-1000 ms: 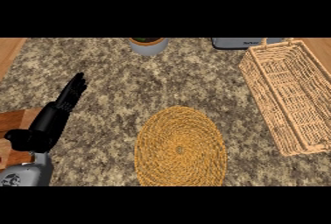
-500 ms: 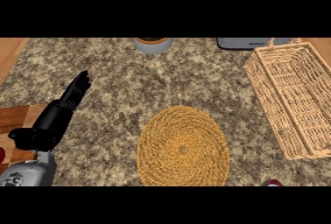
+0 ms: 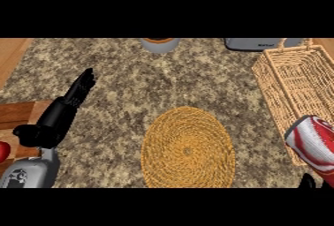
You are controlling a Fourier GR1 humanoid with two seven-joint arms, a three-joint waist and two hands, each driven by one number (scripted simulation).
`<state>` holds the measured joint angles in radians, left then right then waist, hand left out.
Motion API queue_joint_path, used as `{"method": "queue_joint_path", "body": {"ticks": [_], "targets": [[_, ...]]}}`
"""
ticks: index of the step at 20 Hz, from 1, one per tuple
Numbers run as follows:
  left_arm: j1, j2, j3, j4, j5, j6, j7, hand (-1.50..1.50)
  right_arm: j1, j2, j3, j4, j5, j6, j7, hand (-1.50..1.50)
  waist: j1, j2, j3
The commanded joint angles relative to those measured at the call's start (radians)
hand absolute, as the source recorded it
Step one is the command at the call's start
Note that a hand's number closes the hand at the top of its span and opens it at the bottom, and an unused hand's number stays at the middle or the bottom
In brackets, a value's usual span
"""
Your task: Pick the can from the placemat and place it in the basket
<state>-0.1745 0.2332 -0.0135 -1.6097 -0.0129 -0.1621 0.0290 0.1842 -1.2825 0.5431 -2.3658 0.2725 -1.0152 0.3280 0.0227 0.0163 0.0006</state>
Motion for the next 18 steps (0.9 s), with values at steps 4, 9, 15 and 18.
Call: {"method": "queue_joint_path", "body": {"ticks": [4,9,15,18], "targets": [[0.003,-0.009,-0.014,-0.017,0.015,-0.020,0.027,0.00,-0.183,0.009,-0.295,0.063,-0.434,0.134,0.123,1.50,0.014,-0.007,0.002],[0.024,-0.011,-0.007,0.011,-0.017,0.002,-0.022,0.00,-0.236,0.073,-0.437,0.315,-0.661,0.389,-0.054,1.50,-0.006,-0.012,0.004],[-0.052,0.008,0.033,0.041,0.015,-0.023,0.003,0.00,-0.318,0.165,-0.500,0.724,-0.739,0.687,-0.311,1.50,0.002,-0.008,0.001],[0.022,-0.005,0.011,0.007,-0.002,-0.028,-0.027,0.00,-0.370,0.273,-0.461,0.873,-0.653,0.703,-0.424,1.50,0.003,-0.011,0.000]]}}
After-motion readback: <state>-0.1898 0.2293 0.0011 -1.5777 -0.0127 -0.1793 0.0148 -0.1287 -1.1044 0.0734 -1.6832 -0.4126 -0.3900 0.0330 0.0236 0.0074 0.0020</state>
